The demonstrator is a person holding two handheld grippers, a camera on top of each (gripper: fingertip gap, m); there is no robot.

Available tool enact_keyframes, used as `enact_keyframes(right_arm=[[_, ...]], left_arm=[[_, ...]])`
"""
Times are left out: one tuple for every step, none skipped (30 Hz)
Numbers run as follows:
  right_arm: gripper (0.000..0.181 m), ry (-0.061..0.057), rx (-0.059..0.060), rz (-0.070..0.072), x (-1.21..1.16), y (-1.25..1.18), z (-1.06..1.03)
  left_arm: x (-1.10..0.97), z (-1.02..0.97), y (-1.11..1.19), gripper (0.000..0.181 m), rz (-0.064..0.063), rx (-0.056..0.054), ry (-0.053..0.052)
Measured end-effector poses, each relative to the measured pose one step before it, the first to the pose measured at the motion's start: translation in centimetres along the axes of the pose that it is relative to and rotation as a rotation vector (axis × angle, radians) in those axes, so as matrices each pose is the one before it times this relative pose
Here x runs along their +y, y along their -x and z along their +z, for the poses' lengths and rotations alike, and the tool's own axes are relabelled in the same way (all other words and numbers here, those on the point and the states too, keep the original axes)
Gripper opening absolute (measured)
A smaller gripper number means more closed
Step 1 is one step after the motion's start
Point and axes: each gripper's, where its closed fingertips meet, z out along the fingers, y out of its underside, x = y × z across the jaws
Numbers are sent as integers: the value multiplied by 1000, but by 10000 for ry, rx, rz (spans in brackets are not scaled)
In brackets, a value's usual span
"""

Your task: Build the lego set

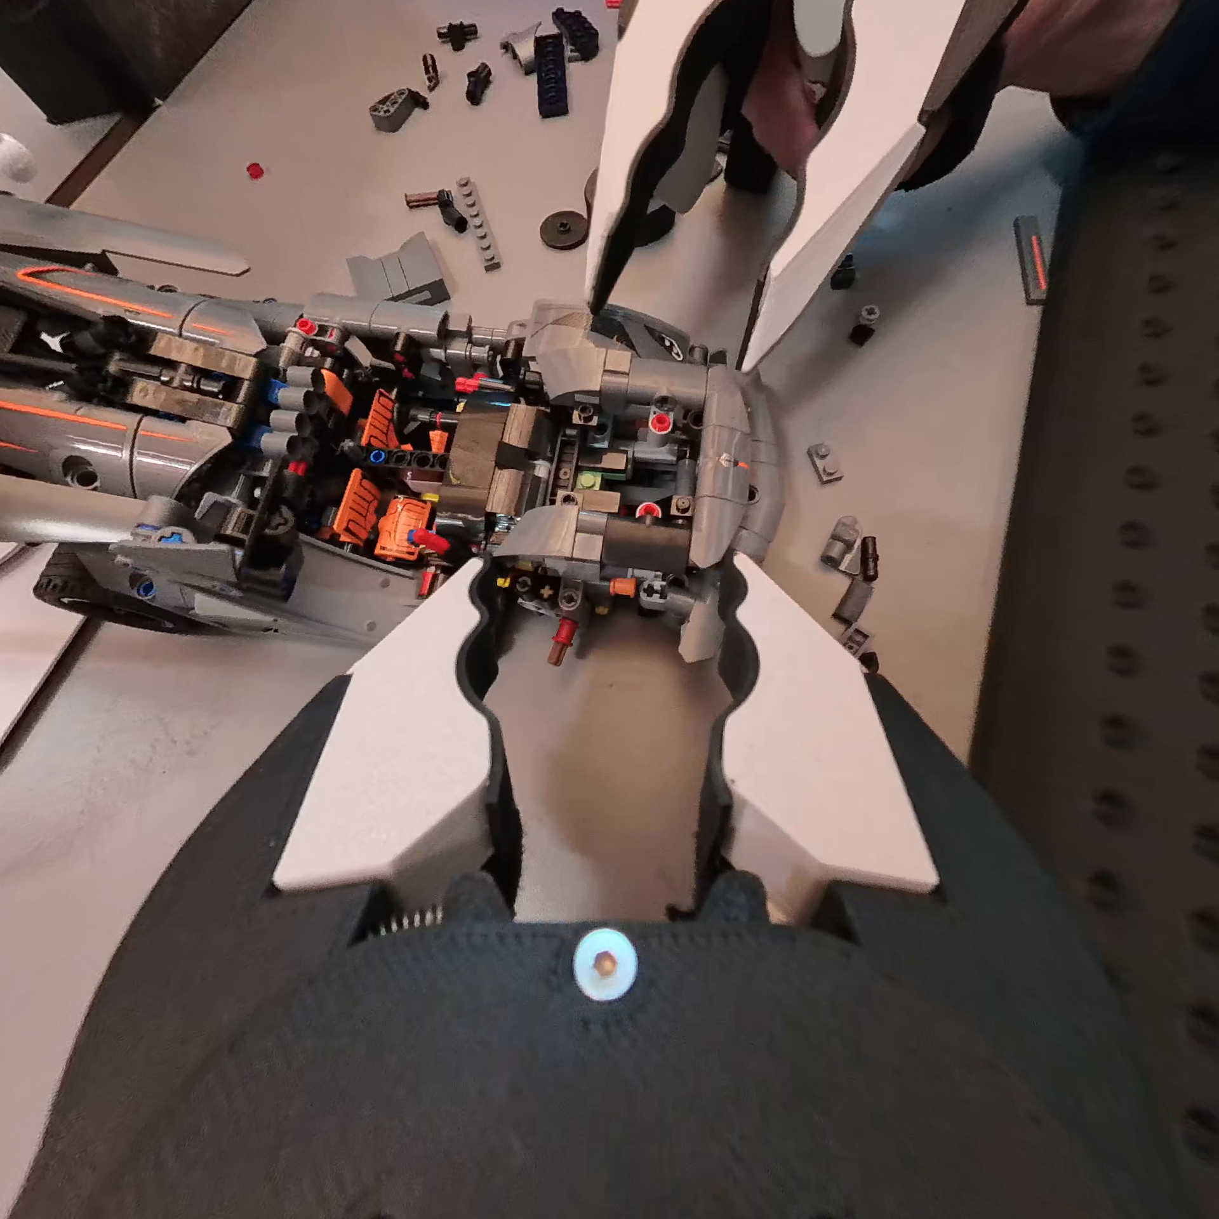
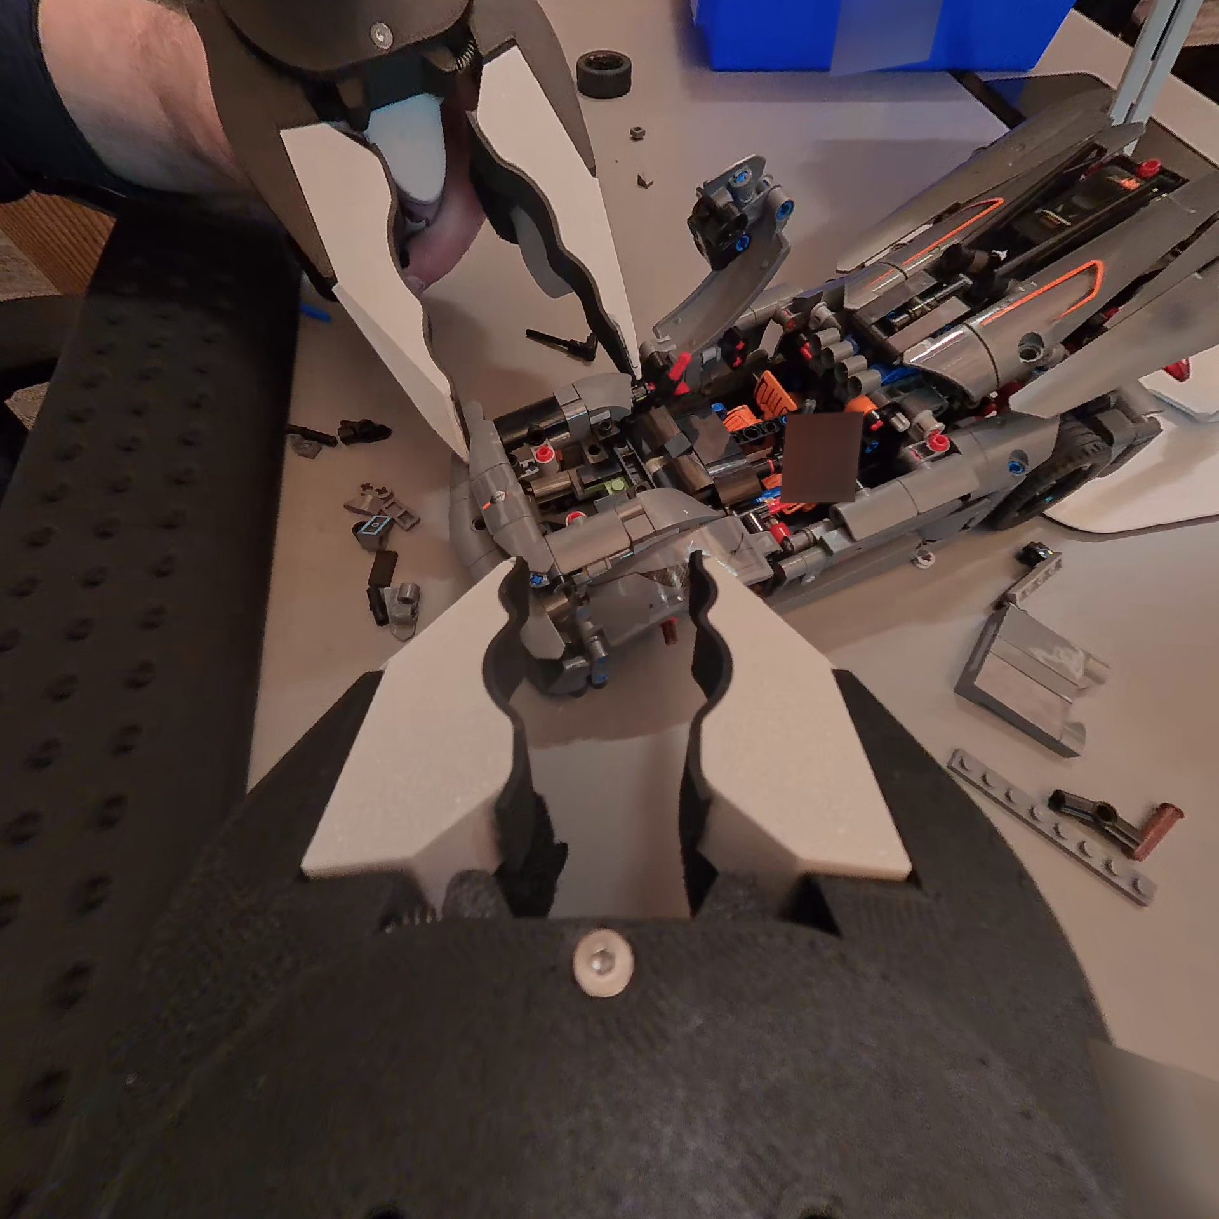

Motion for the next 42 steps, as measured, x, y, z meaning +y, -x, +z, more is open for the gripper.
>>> enact_keyframes(right_arm=[[46, 17, -12, -1, 34, 27, 29], [46, 12, -11, -6, 27, 22, 33], [46, 14, -18, -2, 26, 35, 39], [46, 8, -28, -3, 17, 38, 44], [46, 5, -32, -9, 4, 60, 41], [46, 16, -27, -11, 25, 63, 82], [46, 19, -15, -12, 21, 35, 75], [46, -4, -5, -11, -5, 1, 61], [47, -17, 14, 4, -35, -46, 30], [51, -41, 51, 31, -66, -160, 4], [56, -89, 40, 77, -110, -185, -3], [62, -153, 10, 113, -218, -149, 10], [65, -157, -30, 76, -249, -68, 10], [65, -72, -87, 3, -121, 53, 20], [66, 16, -76, -44, 25, 47, 69], [68, 61, -27, -80, 117, -7, 154], [70, 105, -12, -114, 203, -1, 226], [73, 82, -25, -205, 129, 82, 209], [73, 13, -22, -292, -19, 157, 130], [74, 49, 30, -297, 29, 59, 132], [76, 135, 100, -254, 145, -140, 194], [76, 139, 92, -200, 139, -198, 195], [76, 70, -11, -139, -3, -87, 136], [75, 5, -89, -54, -85, -12, 111], [77, 21, -104, 26, -26, -32, 139], [77, 29, -98, 18, -23, -39, 104], [75, 17, -99, -69, -49, 40, 21], [70, -8, -158, -93, -64, 179, -27], [70, 26, -125, -23, -43, 126, 0], [69, 62, -23, -19, -13, 13, 1], [69, 72, 32, -77, 6, -4, 21], [69, 42, 35, -51, 39, -8, 40], [70, -15, -4, 43, -11, -14, 23], [70, -35, -31, 86, -37, -15, -7], [70, -19, -37, 83, -16, -9, -18], [69, -6, -29, 60, -22, 10, -1], [69, -15, -18, 30, -1, -1, 6], [69, -30, -32, 46, 0, 12, 4], [69, -26, -49, 56, -5, 22, -19], [69, -17, -37, 36, -14, 19, -13], [69, 2, -7, 7, 7, 4, 12], [69, 19, 15, -26, -3, 6, 9]], left_arm=[[-31, 18, -2, 64, -15, 10, -7], [-23, 33, -12, 64, -2, -3, -9], [-8, 34, -15, 64, 37, -17, 1], [2, 16, -13, 64, 53, -16, 13], [-1, -9, 7, 64, 20, -4, 8], [-7, -4, -11, 64, -23, 13, 0], [0, -5, 12, 64, -7, 10, -9], [8, -1, -3, 64, -1, 7, -8], [-4, -6, 0, 64, -12, 10, -14], [3, 3, 3, 64, -20, 10, -12], [2, -12, 6, 64, -3, 5, -11], [6, 4, 4, 64, 10, 5, -6], [4, -1, 4, 64, 16, -4, -10], [2, 3, -8, 64, 4, -5, -7], [-3, 5, 0, 64, 3, -2, 2], [0, -10, -3, 64, 2, 4, 6], [4, -3, 4, 64, -6, 4, 0], [-12, -4, 0, 64, -2, -1, -3], [14, -7, 1, 64, 8, 3, 10], [10, -2, -5, 64, 7, 4, 12], [1, -11, 2, 64, -6, 6, 4], [-15, -3, 0, 64, -12, 4, -8], [2, -9, -2, 64, -17, 9, -9], [0, 4, 2, 64, -30, 15, -17], [-4, -25, 6, 64, -45, 16, -5], [16, -22, 46, 64, -27, 2, 5], [0, -38, 45, 64, -22, 1, 3], [-11, -10, -9, 64, -23, 18, -11], [-34, -13, -44, 64, -39, 39, -26], [5, -6, 5, 64, -28, 21, -6], [2, 3, 2, 63, -10, 16, -13], [32, 9, 1, 64, 21, -4, 2], [9, -8, 28, 64, 17, -18, -11], [-12, -15, 14, 63, -32, 11, -18], [-32, -1, 10, 63, -57, 32, -17], [-28, -14, -6, 64, -39, 27, -6], [-2, -8, 1, 63, -6, 12, 4], [7, 9, 4, 63, -2, 2, 1], [-15, -5, -28, 63, -6, 11, -7], [-10, -10, -28, 63, -16, 25, -8], [-1, -10, 8, 63, -20, 20, 16], [2, -7, 4, 63, -13, 13, 9]])
